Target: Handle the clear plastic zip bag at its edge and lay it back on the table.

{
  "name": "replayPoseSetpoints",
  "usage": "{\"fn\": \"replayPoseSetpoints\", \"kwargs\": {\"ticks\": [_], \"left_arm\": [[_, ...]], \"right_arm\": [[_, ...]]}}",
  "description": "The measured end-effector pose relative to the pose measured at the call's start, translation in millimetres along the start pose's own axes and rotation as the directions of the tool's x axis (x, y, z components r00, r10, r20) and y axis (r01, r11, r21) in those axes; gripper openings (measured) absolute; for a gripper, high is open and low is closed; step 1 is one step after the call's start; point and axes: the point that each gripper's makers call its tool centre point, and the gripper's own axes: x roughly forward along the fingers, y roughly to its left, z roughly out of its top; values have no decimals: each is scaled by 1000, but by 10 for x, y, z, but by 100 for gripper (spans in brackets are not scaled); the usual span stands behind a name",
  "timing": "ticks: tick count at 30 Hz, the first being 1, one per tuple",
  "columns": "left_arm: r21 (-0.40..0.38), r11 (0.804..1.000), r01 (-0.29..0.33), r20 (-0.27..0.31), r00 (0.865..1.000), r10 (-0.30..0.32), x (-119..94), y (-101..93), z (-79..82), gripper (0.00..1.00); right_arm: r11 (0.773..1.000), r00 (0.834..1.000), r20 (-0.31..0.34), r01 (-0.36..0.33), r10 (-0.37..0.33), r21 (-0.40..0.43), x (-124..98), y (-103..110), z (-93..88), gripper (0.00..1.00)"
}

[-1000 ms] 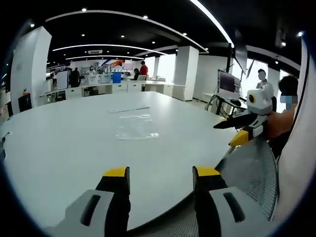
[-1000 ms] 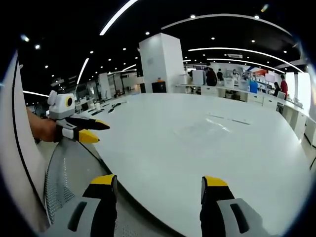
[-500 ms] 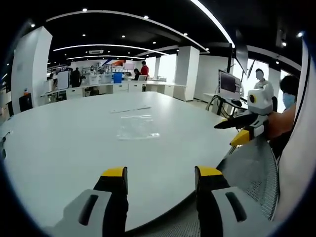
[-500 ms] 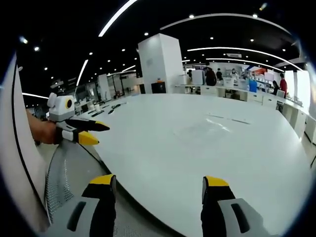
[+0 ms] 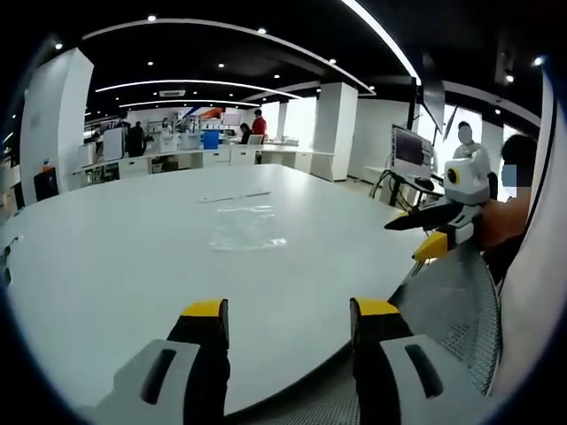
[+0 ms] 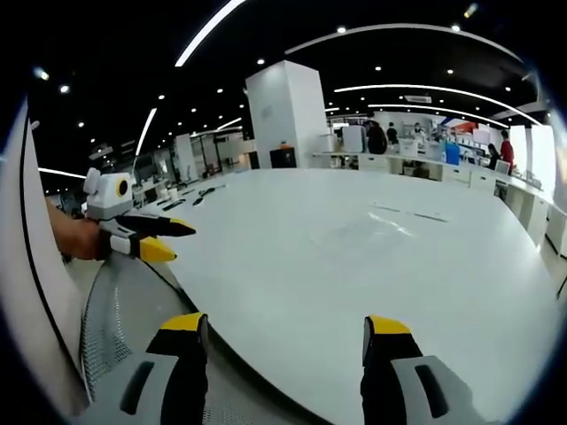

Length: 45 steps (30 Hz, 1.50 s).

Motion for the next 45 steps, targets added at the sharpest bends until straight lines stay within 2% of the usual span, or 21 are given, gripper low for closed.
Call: {"fn": "replayPoseSetpoints", "kwargs": {"ticks": [22,45], "left_arm": [[2,1000,6,-4,1000,-6,7,70,-70,53],[9,1000,2,2,1000,-2,10,53,-56,52]], "right_arm": [[1000,1000,-9,3,-2,10,2,2,-2,69],[1000,1000,-16,5,-5,1,1,2,-8,68]]}}
